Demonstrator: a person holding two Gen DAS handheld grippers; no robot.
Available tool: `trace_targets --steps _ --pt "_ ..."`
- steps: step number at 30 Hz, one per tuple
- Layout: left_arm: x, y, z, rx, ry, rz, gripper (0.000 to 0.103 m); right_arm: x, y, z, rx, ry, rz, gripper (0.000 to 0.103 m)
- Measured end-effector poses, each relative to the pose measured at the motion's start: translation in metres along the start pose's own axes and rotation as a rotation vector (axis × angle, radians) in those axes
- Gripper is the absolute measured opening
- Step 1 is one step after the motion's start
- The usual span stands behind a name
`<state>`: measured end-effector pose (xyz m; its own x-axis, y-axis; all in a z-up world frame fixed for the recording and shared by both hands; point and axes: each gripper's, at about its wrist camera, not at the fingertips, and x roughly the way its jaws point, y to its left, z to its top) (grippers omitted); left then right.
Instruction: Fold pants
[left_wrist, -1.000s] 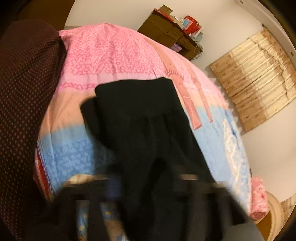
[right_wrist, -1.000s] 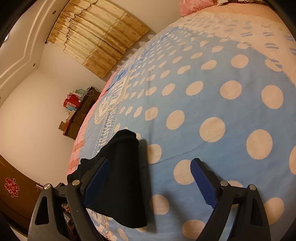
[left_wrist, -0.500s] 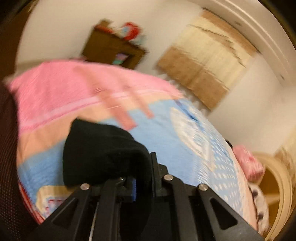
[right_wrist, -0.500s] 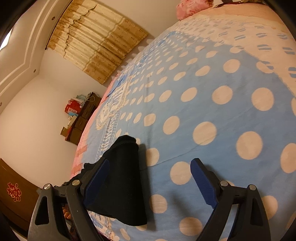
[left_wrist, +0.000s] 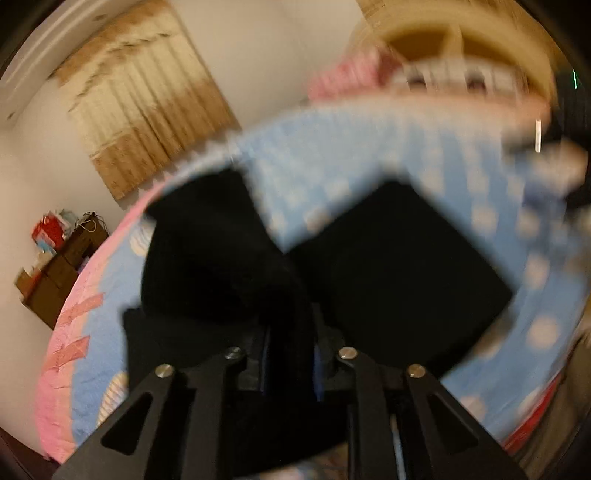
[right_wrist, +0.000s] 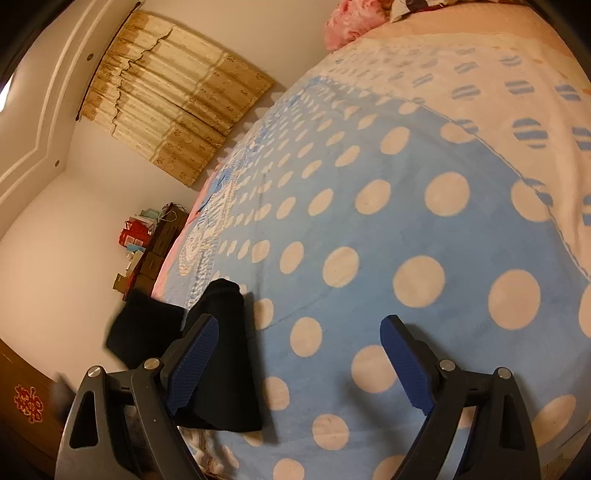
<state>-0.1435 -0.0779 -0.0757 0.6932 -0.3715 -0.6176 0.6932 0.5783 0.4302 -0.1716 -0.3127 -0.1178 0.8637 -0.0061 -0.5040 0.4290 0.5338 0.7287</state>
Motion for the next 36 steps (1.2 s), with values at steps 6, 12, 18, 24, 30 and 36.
trace_targets --steps 6,12,18,24,30,36 --pt "-0.035 0.001 -0.005 0.022 -0.117 -0.031 0.068 -0.005 -0.002 0.002 -0.007 -0.005 0.004 0.090" --pt "-0.065 0.055 -0.009 -0.153 -0.169 -0.135 0.078 0.007 0.014 0.002 -0.029 0.041 0.068 0.090" --pt "-0.055 0.150 -0.035 -0.537 -0.145 -0.095 0.092 0.050 0.075 0.000 -0.197 0.179 0.259 0.090" --pt "-0.013 0.217 -0.072 -0.863 0.023 -0.058 0.092 0.110 0.112 -0.017 -0.410 0.242 0.098 0.090" --pt "0.000 0.209 -0.091 -0.897 0.075 -0.073 0.092 0.101 0.129 -0.031 -0.621 0.218 -0.018 0.053" --pt "0.001 0.198 -0.082 -0.814 0.092 -0.049 0.092 0.087 0.118 -0.015 -0.514 0.156 -0.027 0.051"
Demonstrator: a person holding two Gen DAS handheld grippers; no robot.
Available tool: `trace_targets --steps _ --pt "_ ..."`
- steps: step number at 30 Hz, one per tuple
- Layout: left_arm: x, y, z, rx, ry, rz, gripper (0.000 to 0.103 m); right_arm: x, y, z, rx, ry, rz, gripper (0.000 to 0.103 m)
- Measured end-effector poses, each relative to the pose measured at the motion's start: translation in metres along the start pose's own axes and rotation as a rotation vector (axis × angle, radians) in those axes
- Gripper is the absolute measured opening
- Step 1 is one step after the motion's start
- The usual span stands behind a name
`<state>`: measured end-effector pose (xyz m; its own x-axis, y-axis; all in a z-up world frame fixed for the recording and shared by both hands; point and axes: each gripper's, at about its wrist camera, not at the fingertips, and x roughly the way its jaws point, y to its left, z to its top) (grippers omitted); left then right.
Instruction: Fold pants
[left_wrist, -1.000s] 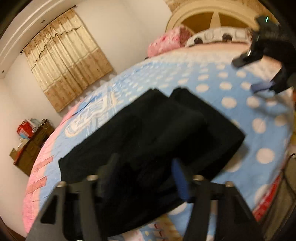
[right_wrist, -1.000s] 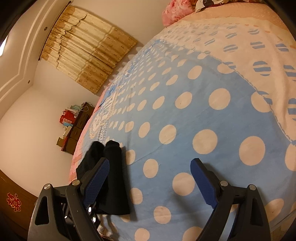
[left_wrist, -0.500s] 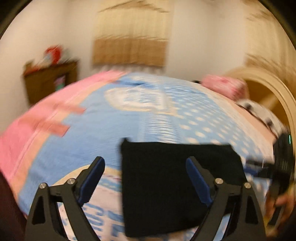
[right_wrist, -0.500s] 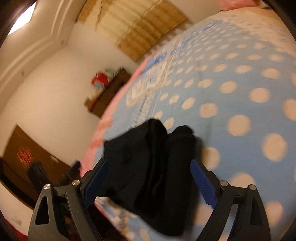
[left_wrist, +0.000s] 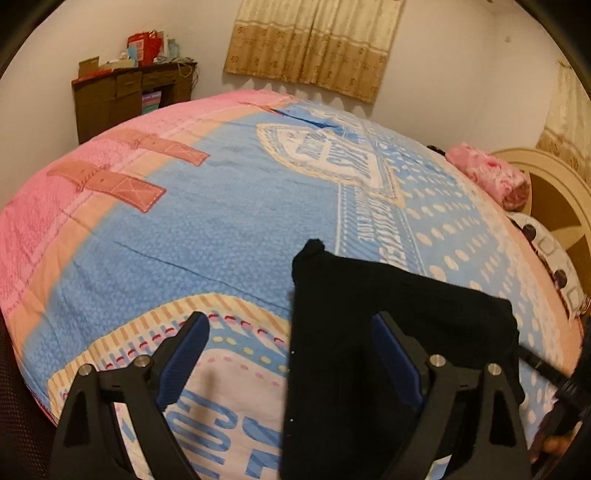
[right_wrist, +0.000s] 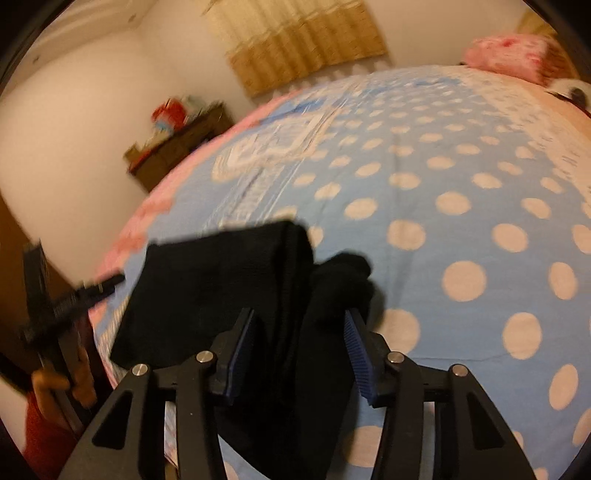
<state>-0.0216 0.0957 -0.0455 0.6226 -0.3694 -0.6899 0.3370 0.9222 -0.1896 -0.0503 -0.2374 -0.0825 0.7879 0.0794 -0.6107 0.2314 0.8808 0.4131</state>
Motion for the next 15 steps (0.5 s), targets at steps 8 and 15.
trace_targets --steps 8,15 --pt "0.006 -0.008 -0.007 0.054 0.019 0.038 0.092 0.011 0.023 -0.002 -0.048 0.006 -0.009 0.051" --pt "0.009 -0.013 -0.009 0.101 0.017 0.082 0.092 0.029 0.040 -0.012 -0.098 0.066 0.074 0.024"
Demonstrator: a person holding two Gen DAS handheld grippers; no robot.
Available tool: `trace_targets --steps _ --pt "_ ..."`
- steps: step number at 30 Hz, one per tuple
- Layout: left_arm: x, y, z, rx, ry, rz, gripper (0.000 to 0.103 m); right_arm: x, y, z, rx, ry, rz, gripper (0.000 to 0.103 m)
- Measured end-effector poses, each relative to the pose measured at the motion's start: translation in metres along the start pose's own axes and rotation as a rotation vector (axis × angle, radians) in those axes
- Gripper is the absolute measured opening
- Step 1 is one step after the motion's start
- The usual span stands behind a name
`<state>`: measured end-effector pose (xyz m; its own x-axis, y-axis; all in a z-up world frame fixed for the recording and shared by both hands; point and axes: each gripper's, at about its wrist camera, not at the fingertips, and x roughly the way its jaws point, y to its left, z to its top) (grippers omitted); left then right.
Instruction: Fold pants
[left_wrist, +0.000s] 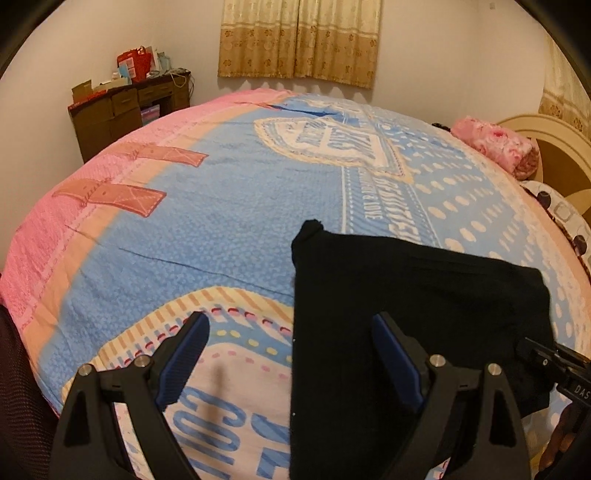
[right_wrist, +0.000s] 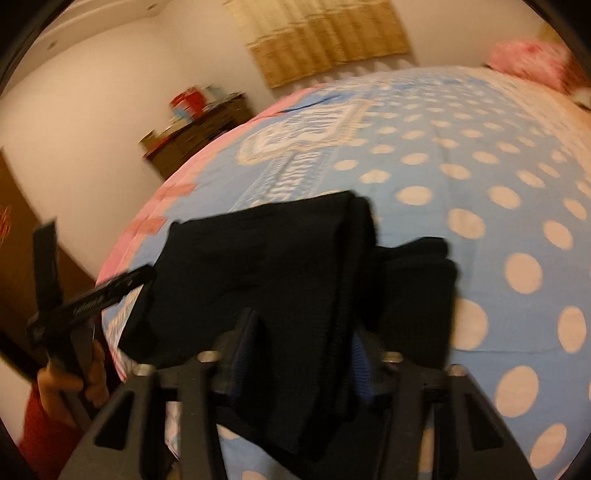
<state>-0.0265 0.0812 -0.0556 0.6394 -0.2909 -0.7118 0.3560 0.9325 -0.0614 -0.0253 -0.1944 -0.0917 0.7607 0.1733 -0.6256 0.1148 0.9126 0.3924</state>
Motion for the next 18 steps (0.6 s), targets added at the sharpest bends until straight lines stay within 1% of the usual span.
trace_targets --steps 1,3,5,7,9,11,12,13,14,16,18 --pt "-0.001 -0.001 0.001 0.006 -0.002 0.001 0.092 0.002 -0.001 -0.001 0.006 0.017 0.026 0.024" --pt "-0.004 -0.002 0.003 0.020 -0.005 0.011 0.093 -0.003 -0.007 -0.001 0.043 0.012 0.065 0.022" --pt "-0.009 -0.005 0.005 0.045 -0.021 0.059 0.099 -0.016 -0.010 -0.004 0.062 -0.009 0.084 0.022" --pt "-0.017 -0.009 0.007 0.086 -0.062 0.087 0.103 -0.027 -0.013 -0.010 0.067 -0.021 0.079 0.022" --pt "-0.018 -0.011 0.008 0.096 -0.071 0.083 0.103 -0.033 -0.022 -0.018 0.101 -0.022 0.070 0.022" --pt "-0.010 -0.014 0.010 0.089 -0.042 0.062 0.103 -0.026 -0.033 -0.026 0.144 0.004 0.074 0.023" --pt "-0.004 -0.015 0.009 0.078 -0.022 0.045 0.103 -0.020 -0.039 -0.030 0.172 0.008 0.091 0.023" --pt "-0.001 -0.017 0.009 0.076 -0.012 0.043 0.103 -0.019 -0.042 -0.031 0.187 -0.007 0.110 0.023" --pt "0.001 -0.019 0.009 0.081 -0.004 0.046 0.103 -0.018 -0.044 -0.031 0.198 -0.020 0.128 0.026" --pt "0.000 -0.023 0.008 0.109 -0.009 0.074 0.103 -0.019 -0.046 -0.029 0.214 -0.008 0.145 0.028" --pt "-0.004 -0.022 0.008 0.116 -0.019 0.094 0.103 -0.028 -0.051 -0.027 0.254 -0.004 0.149 0.034"
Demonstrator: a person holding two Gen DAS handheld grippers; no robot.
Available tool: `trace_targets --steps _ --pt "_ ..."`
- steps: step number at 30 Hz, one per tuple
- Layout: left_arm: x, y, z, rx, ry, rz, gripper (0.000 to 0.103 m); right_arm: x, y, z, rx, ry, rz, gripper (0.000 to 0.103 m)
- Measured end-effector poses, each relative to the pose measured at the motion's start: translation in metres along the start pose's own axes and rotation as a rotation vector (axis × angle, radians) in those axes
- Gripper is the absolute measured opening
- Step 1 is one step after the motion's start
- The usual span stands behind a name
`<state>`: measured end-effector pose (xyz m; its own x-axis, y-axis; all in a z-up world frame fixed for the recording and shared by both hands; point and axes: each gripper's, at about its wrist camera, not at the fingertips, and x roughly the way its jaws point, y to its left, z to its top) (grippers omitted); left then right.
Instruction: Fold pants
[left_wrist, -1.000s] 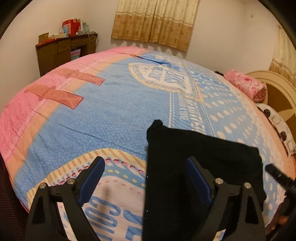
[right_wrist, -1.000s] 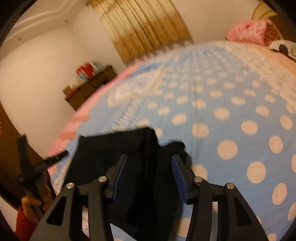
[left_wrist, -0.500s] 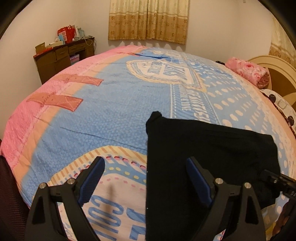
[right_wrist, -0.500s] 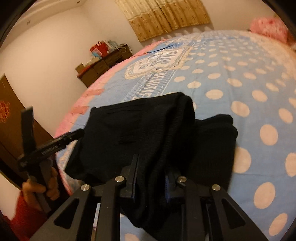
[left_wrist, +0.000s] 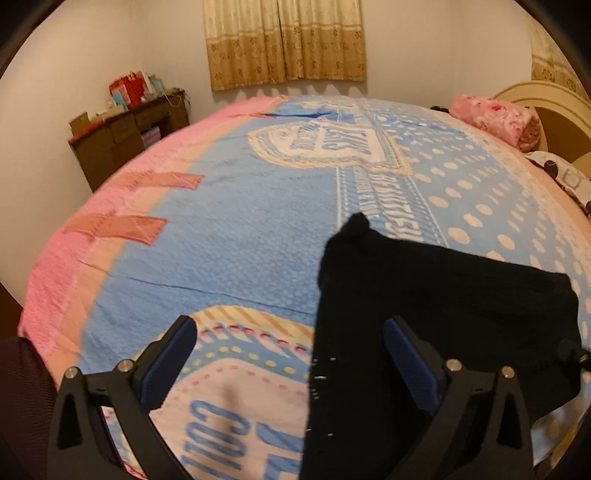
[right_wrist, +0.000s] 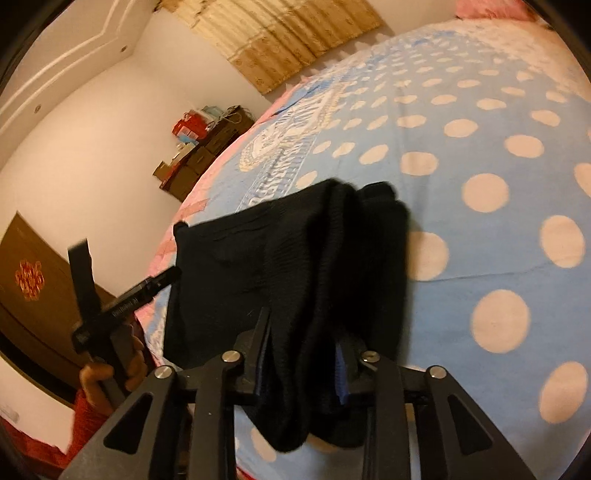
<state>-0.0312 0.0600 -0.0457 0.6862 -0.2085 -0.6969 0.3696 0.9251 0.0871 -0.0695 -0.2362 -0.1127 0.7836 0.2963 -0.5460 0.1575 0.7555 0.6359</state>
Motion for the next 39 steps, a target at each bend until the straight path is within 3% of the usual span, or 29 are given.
trace_targets --steps 2,4,5,7,9,11,12,14,16,18,19,21,23,24,27,32,36,39 --pt "-0.004 0.006 0.002 -0.027 0.001 -0.026 0.103 -0.015 -0.003 0.000 0.026 -0.039 -0.008 0.043" --pt "-0.004 0.007 0.004 -0.050 0.000 -0.068 0.103 -0.032 -0.006 0.001 0.047 -0.116 -0.042 0.067" --pt "0.000 0.003 0.005 -0.044 0.011 -0.078 0.103 -0.036 -0.007 0.001 0.054 -0.146 -0.052 0.086" --pt "0.013 -0.007 0.004 -0.014 0.051 -0.069 0.103 -0.036 -0.012 0.004 0.071 -0.173 -0.052 0.088" --pt "0.027 -0.012 0.002 -0.011 0.088 -0.053 0.103 -0.024 -0.016 0.007 0.099 -0.141 -0.019 0.088" --pt "0.044 -0.004 -0.001 -0.078 0.140 -0.102 0.103 -0.007 -0.015 0.008 0.073 -0.090 -0.045 0.088" --pt "0.051 0.008 -0.004 -0.163 0.162 -0.175 0.103 -0.005 -0.012 0.007 0.040 -0.097 -0.054 0.089" --pt "0.057 0.020 -0.008 -0.228 0.176 -0.244 0.103 0.001 0.000 0.005 -0.038 -0.088 -0.064 0.089" --pt "0.055 0.015 -0.008 -0.195 0.178 -0.236 0.103 0.008 0.013 0.002 -0.123 -0.062 -0.109 0.086" --pt "0.054 0.010 -0.009 -0.205 0.174 -0.226 0.103 0.014 0.021 -0.002 -0.180 -0.027 -0.116 0.049" --pt "0.053 0.008 -0.010 -0.215 0.165 -0.229 0.101 0.016 0.025 -0.003 -0.207 -0.026 -0.133 0.048" --pt "0.050 0.009 -0.010 -0.230 0.150 -0.274 0.086 0.017 0.025 -0.002 -0.217 -0.025 -0.131 0.038" --pt "0.046 0.009 -0.006 -0.270 0.164 -0.399 0.032 0.014 0.014 0.006 -0.135 -0.012 -0.077 0.034" --pt "0.044 0.010 -0.004 -0.289 0.178 -0.427 0.030 0.013 0.011 0.009 -0.107 -0.006 -0.057 0.033" --pt "0.041 0.010 0.008 -0.294 0.165 -0.414 0.021 0.008 0.017 0.026 -0.090 -0.005 0.004 0.030" --pt "0.042 0.028 0.047 -0.377 0.129 -0.464 0.019 -0.004 0.050 0.083 -0.136 -0.070 0.108 0.030" --pt "0.032 0.039 0.102 -0.362 0.005 -0.408 0.019 0.009 0.078 0.143 -0.214 -0.122 0.154 0.030" --pt "0.033 0.060 0.143 -0.379 -0.103 -0.318 0.019 0.040 0.090 0.192 -0.254 -0.136 0.170 0.030"
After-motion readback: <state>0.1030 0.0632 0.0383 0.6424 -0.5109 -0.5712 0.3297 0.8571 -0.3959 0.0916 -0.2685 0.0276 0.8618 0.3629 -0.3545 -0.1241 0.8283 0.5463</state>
